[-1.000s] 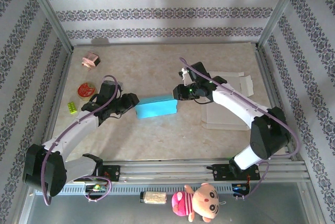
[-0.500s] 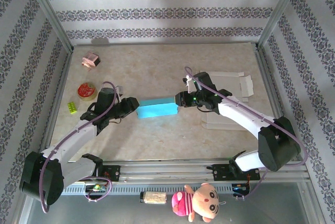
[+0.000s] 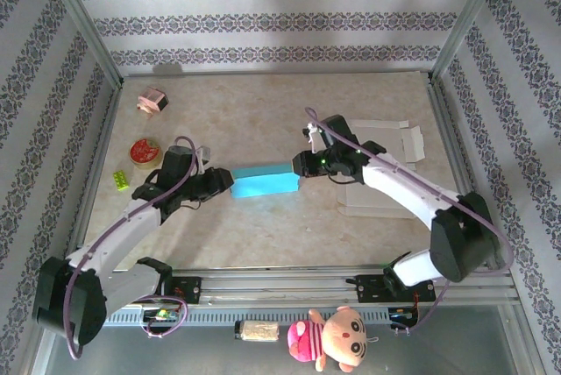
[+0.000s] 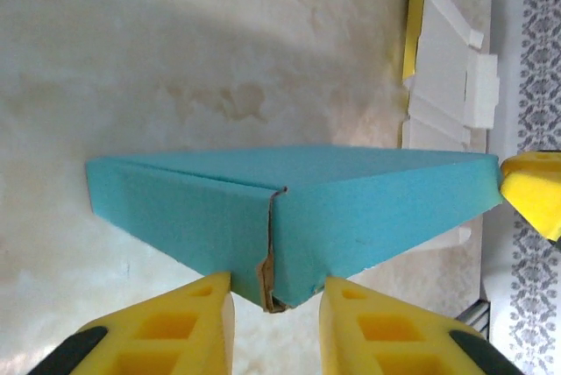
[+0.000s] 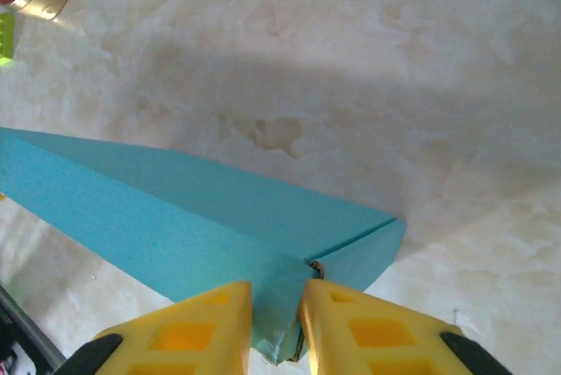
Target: Fold the paper box
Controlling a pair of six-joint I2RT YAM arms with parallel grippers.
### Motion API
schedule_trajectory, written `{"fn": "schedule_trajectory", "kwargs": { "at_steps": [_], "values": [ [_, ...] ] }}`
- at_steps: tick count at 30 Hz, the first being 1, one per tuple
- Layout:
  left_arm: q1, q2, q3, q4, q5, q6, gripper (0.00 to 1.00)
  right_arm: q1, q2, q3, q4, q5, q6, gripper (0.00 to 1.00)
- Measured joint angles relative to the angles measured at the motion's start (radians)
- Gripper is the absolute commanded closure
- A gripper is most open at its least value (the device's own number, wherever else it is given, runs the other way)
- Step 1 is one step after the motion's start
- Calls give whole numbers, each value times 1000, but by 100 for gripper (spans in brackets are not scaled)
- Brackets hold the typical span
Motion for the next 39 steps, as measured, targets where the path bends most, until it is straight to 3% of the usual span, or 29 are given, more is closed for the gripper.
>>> {"fn": "schedule_trajectory", "kwargs": {
  "at_steps": [3, 7, 9, 13, 18, 22, 25, 32, 34, 39],
  "values": [
    [-48, -157, -45, -129, -3, -4, 64, 77, -121, -100, -59, 6, 8, 67],
    [-70, -323, -55, -251, -26, -22, 41, 127, -208, -168, -203, 36, 26, 49],
    [-70, -339, -49, -288, -40, -22, 33, 122, -238, -171, -237, 67, 43, 38],
    [-74, -237, -47, -302, -45, -19, 24, 113, -233, -171, -230, 94, 73, 31],
    [-103, -61, -54, -229, -42, -19, 24, 110, -75, -171, -149, 67, 130, 32],
    [-136, 52, -55, -135, -49, -9, 42, 144, 50, -171, -41, 16, 184, 38],
    [-157, 137, -56, -61, -51, -8, 48, 166, 121, -164, 13, -15, 215, 46],
    [-166, 245, -38, 38, -164, -4, 58, 161, 242, -47, 49, -9, 244, 46],
    [-158, 278, 0, 32, -220, 6, 57, 152, 289, 3, 49, 13, 244, 47],
    [-144, 298, 93, -21, -382, 70, 34, 148, 361, 87, 80, 42, 235, 46]
  ]
}}
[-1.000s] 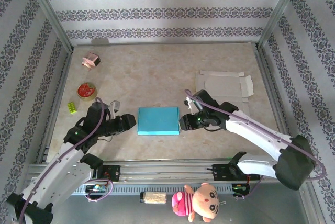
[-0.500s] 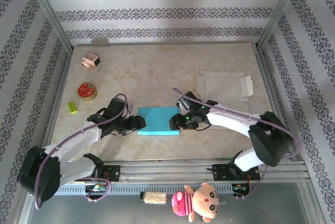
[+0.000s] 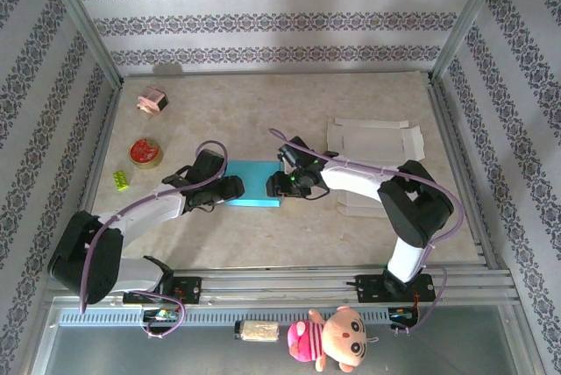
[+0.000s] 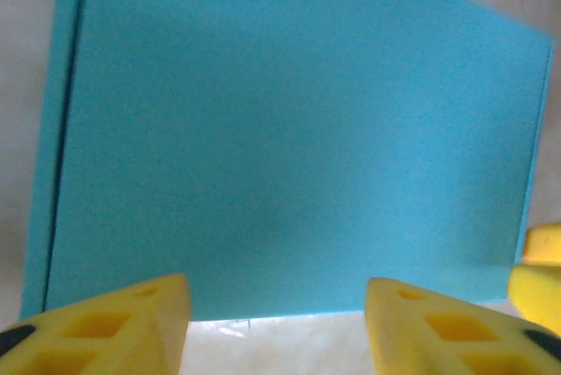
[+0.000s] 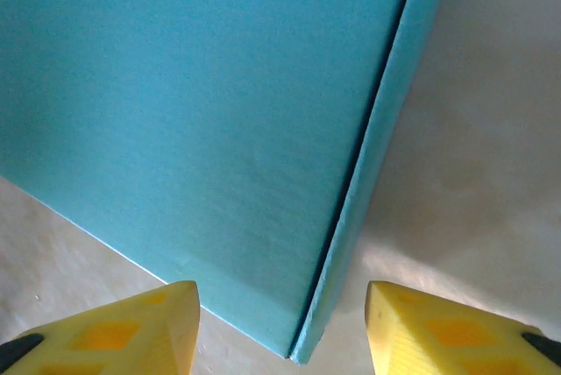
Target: Fold the paper box
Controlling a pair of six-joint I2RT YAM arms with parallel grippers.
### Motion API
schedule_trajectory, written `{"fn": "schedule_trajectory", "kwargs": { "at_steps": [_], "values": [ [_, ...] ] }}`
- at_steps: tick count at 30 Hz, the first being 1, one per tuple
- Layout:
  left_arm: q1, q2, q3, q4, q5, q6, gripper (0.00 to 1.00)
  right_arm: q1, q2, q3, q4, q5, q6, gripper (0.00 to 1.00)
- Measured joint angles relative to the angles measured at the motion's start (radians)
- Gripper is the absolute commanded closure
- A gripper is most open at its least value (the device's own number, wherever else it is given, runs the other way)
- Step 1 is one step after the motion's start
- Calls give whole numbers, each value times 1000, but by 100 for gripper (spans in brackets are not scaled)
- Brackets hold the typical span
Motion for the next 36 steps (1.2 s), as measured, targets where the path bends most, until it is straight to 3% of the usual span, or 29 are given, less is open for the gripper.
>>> {"fn": "schedule_trajectory", "kwargs": {
  "at_steps": [4, 8, 18, 20, 26, 33, 36],
  "values": [
    [66, -16, 42, -26, -93, 60, 27, 0, 40, 48, 6, 30, -24, 47],
    [206, 18, 44, -21, -103, 114, 26, -5, 93, 98, 6, 48, -43, 49],
    [328, 242, 86, 95, 153, 180, 68, -39, 217, 239, 14, 59, -13, 63],
    [349, 290, 121, 127, 177, 177, 72, -51, 262, 303, 9, 64, 1, 65],
    [418, 549, 392, 213, 169, 188, 76, -126, 522, 693, -23, 117, 0, 67],
    [457, 849, 766, 282, 130, 208, 62, -208, 961, 1404, -91, 150, -13, 60],
    [457, 909, 863, 277, 124, 229, 51, -221, 1072, 1593, -103, 147, -20, 54]
  ]
}}
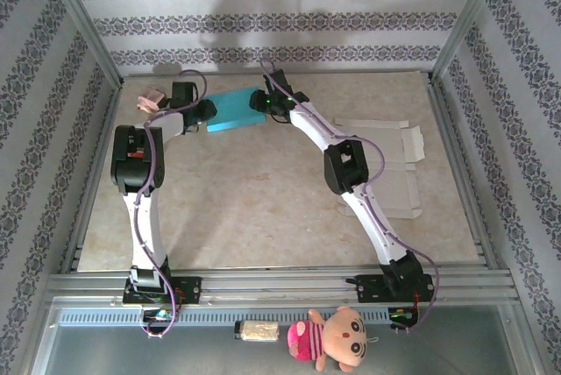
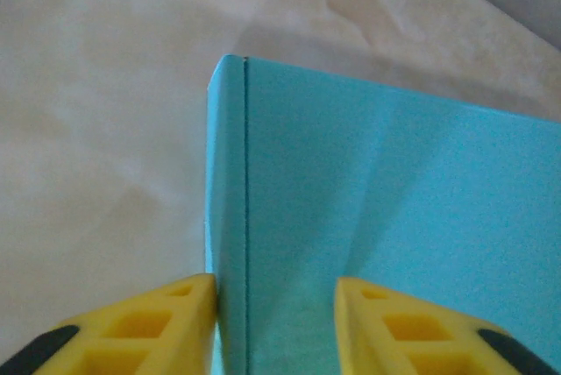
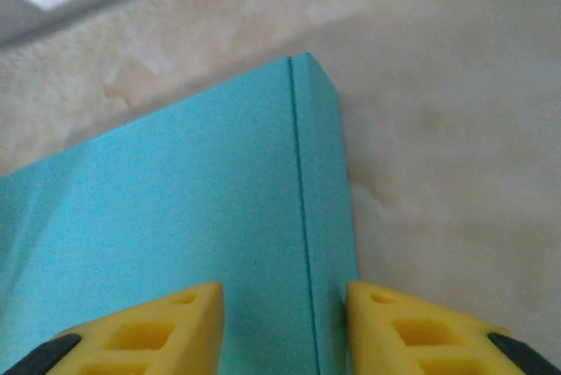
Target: Fold the paper box
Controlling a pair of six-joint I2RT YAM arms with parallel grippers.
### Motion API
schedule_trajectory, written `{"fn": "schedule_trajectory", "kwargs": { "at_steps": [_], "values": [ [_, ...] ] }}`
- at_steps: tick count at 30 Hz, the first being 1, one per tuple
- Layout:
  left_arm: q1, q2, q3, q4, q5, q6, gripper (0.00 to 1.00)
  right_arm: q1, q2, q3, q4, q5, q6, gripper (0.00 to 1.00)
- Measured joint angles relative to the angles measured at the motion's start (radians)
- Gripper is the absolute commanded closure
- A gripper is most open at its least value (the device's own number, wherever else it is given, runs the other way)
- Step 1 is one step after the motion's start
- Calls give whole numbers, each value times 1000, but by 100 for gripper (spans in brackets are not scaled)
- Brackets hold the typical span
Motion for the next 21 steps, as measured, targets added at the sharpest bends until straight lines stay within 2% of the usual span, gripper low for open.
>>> {"fn": "schedule_trajectory", "kwargs": {
  "at_steps": [5, 9, 14, 17, 21],
  "values": [
    [5, -6, 37, -24, 0, 47, 30, -1, 3, 54, -27, -43, -48, 32],
    [6, -116, -24, -50, -19, 79, 13, -5, -158, -101, -55, -103, -137, 19],
    [6, -442, -246, -35, -14, 60, 11, -34, -559, -462, -67, -100, -250, 6],
    [-3, -638, -381, -8, 34, 5, 10, -77, -801, -636, -80, -11, -323, 4],
    [-86, -845, -561, 3, 100, -67, 4, -139, -967, -751, -143, 142, -421, 4]
  ]
}}
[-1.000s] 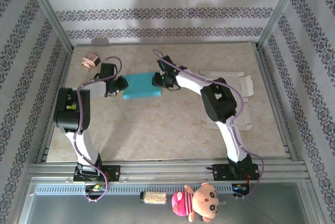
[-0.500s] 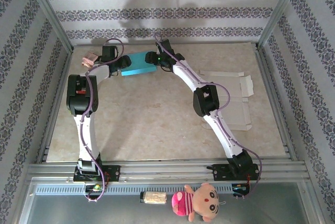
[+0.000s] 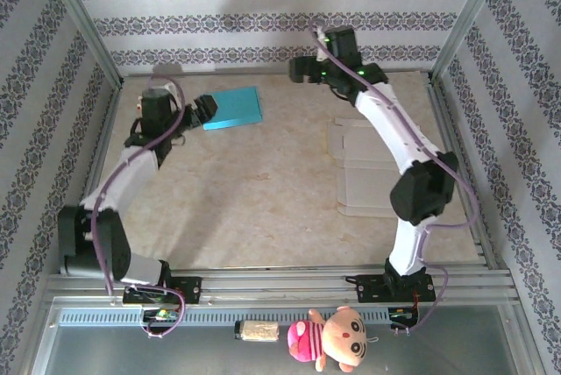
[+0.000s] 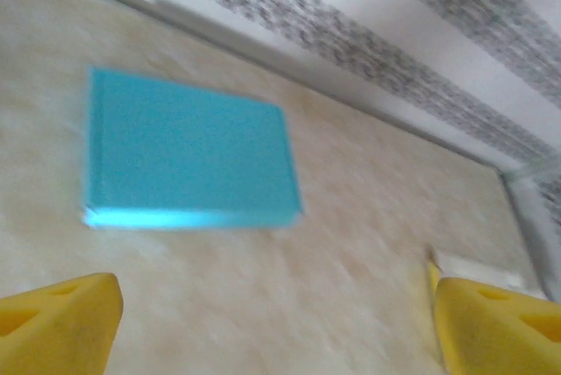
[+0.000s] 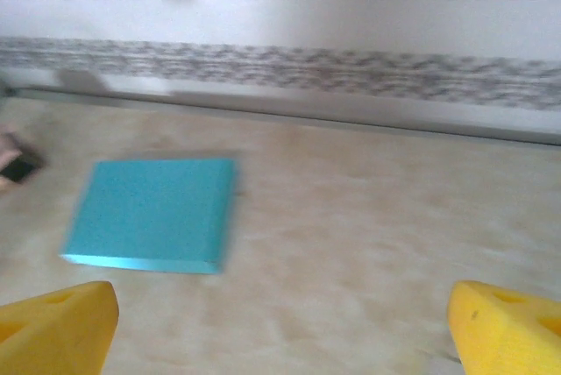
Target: Fold the paper box
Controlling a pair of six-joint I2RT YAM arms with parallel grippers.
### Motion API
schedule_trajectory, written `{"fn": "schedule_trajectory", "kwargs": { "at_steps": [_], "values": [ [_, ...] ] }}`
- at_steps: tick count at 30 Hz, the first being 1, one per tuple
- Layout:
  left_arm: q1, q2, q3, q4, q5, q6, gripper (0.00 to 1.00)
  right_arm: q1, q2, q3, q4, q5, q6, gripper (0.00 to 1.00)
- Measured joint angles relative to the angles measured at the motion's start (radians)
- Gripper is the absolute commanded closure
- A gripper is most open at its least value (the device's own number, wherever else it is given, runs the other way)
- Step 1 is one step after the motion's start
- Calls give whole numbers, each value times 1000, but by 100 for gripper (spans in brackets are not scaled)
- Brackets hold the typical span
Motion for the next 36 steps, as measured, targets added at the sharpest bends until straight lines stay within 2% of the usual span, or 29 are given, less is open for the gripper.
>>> {"fn": "schedule_trajectory", "kwargs": {
  "at_steps": [3, 6, 10, 14, 17, 22, 24, 27, 32, 36],
  "values": [
    [-159, -115, -115, -16, 23, -16, 0, -29, 11, -29, -84, 92, -59, 4],
    [-320, -194, -164, -65, 21, -12, 0, -30, 105, -28, -184, 149, -101, 5],
    [-423, -280, -211, -119, -2, -8, 0, -23, 278, -3, -286, 182, -118, 15],
    [-434, -352, -284, -174, -55, -10, 0, -24, 393, 13, -331, 194, -129, 31],
    [-434, -396, -324, -220, -101, -14, 0, -24, 430, 22, -338, 203, -135, 50],
    [-433, -455, -333, -243, -174, -27, 0, -24, 428, 19, -330, 203, -159, 89],
    [-428, -469, -332, -244, -195, -32, 0, -24, 414, -2, -320, 200, -175, 99],
    [-404, -481, -325, -259, -214, -39, 0, -19, 362, -51, -310, 189, -215, 100],
    [-311, -491, -300, -286, -216, -48, 0, 29, 181, -179, -246, 187, -358, 100],
    [-198, -491, -276, -323, -187, -58, 0, 180, -2, -296, -167, 192, -544, 100]
  ]
}}
